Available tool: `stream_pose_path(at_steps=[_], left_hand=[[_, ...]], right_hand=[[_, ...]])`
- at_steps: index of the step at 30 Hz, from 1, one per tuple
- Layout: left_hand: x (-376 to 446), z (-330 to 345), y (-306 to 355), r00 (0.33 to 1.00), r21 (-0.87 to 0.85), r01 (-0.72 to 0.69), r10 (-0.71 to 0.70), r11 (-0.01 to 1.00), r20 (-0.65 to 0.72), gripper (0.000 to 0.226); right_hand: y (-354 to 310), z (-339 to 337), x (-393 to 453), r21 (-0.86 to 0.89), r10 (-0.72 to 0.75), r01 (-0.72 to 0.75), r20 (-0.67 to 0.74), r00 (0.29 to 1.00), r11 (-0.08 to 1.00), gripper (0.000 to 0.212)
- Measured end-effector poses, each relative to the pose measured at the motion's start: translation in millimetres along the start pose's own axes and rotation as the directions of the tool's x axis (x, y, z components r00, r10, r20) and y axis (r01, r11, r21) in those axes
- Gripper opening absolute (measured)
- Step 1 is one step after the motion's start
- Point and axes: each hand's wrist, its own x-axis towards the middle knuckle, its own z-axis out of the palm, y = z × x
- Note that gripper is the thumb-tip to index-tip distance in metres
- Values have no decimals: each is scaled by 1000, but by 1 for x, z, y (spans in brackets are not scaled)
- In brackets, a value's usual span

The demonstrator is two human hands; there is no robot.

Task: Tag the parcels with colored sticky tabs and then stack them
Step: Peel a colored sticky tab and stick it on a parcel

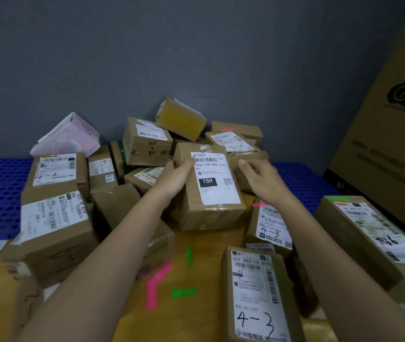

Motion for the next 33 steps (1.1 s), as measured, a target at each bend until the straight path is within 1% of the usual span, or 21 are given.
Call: stream_pose_path(at_steps=[1,2,3,4,7,8,11,13,15,16,17,18,19,20,22,23,26,27,30,31,33], left_hand=[[-1,2,-3,1000,-14,-1,1,1000,7,60],[-4,5,-6,1000,-19,-10,11,1000,11,55],[-6,7,-10,1000,-7,-21,21,1000,13,51],[-7,9,-14,999,23,-33,33,999,18,47],[-12,12,-21,999,197,-48,42,979,35,43],[-15,12,-22,999,240,-50,44,969,31,44],[-26,11,-16,996,301,-85,91,950,-5,48],[-36,6,-13,985,385,-131,164,914,-54,57],[-50,-2,-15,956,467,-197,275,862,-105,55],[-59,-7,-18,932,502,-245,344,830,-114,47],[-69,-11,-22,908,538,-299,408,788,-93,35],[-81,-14,-27,892,575,-345,450,742,-44,22],[-93,-17,-33,889,602,-377,457,704,22,12],[-106,-18,-39,891,622,-400,444,673,93,8],[-127,-21,-55,897,677,-421,389,604,211,10],[-134,-21,-64,898,712,-423,365,560,247,11],[-144,-23,-93,915,813,-392,276,430,295,16],[-146,-23,-101,921,849,-379,239,367,307,18],[-149,-21,-116,939,931,-339,104,136,327,24],[-149,-20,-119,943,940,-330,79,83,324,27],[-148,-19,-123,944,945,-324,75,38,320,29]], right_hand=[[-5,0,-8,98,49,-63,136,989,993,40],[-8,1,-15,168,97,-145,264,960,975,40],[-10,3,-19,190,123,-198,349,929,962,38],[-10,6,-22,164,130,-207,384,914,964,38],[-5,18,-27,-18,164,-170,370,914,985,44],[-2,22,-29,-37,183,-182,360,915,983,45],[1,26,-35,1,204,-216,328,923,976,47],[0,24,-42,-57,158,-149,227,961,987,52],[-5,20,-53,-122,53,-44,70,996,992,54],[-9,19,-62,-130,-13,15,12,1000,991,51],[-15,19,-71,-124,-85,81,-20,996,989,47],[-21,20,-79,-124,-156,152,-18,988,981,41],[-27,21,-88,-137,-221,221,16,975,966,35],[-34,23,-96,-159,-267,276,77,961,948,28],[-47,27,-110,-161,-311,351,227,923,922,18],[-52,31,-115,-155,-319,375,297,900,914,15],[-58,48,-121,-212,-327,446,430,841,869,16],[-60,54,-121,-228,-319,457,459,829,860,16],[-61,66,-124,-265,-282,466,519,807,844,14],[-62,68,-124,-280,-276,470,525,805,837,14],[-61,70,-124,-295,-268,467,523,809,834,15]])
